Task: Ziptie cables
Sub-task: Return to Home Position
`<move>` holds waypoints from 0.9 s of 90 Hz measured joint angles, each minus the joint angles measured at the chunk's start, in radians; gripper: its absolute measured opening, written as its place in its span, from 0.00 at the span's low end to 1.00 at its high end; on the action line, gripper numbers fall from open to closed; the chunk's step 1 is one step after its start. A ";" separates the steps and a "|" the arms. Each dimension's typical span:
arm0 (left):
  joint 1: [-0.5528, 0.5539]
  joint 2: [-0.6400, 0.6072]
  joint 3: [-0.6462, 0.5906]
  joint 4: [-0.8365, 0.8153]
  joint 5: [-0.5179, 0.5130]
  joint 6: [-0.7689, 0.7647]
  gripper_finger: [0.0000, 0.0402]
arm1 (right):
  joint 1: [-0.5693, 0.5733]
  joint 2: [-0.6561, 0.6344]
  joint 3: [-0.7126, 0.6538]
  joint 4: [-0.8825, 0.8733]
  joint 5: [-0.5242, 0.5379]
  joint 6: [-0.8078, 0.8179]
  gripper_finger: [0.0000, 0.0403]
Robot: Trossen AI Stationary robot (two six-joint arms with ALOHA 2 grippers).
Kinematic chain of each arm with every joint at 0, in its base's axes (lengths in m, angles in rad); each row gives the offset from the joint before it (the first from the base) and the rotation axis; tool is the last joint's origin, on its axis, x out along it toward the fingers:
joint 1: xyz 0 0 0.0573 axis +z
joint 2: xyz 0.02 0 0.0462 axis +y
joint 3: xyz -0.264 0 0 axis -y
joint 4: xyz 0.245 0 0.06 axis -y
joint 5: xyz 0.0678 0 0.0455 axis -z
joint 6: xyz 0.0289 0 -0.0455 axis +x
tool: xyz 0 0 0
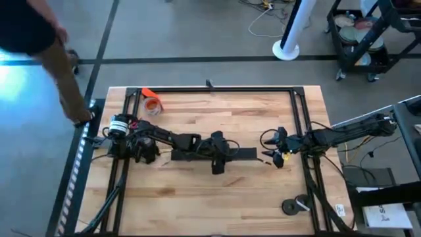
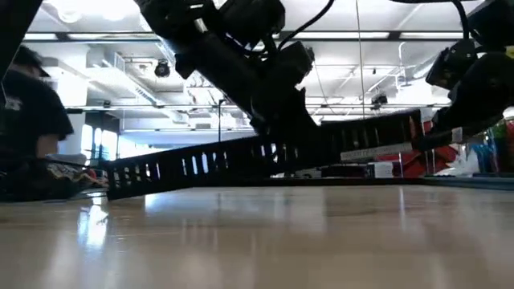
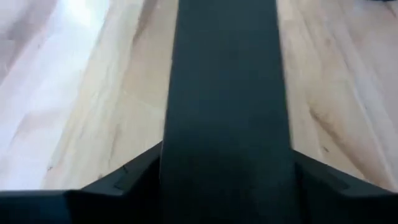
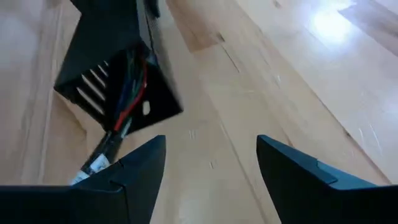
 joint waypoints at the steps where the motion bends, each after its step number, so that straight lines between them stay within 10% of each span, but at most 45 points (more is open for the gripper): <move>1: 0.000 0.000 0.002 -0.004 0.003 0.000 0.63 | 0.000 0.000 0.000 0.002 0.000 -0.002 0.60; 41: 0.009 -0.149 -0.017 -0.005 0.017 0.056 0.62 | -0.037 -0.018 0.027 0.317 0.152 -0.348 0.69; 81: 0.015 -0.765 -0.591 0.290 -0.086 0.038 0.44 | -0.053 -0.497 0.050 0.082 0.148 -0.434 0.33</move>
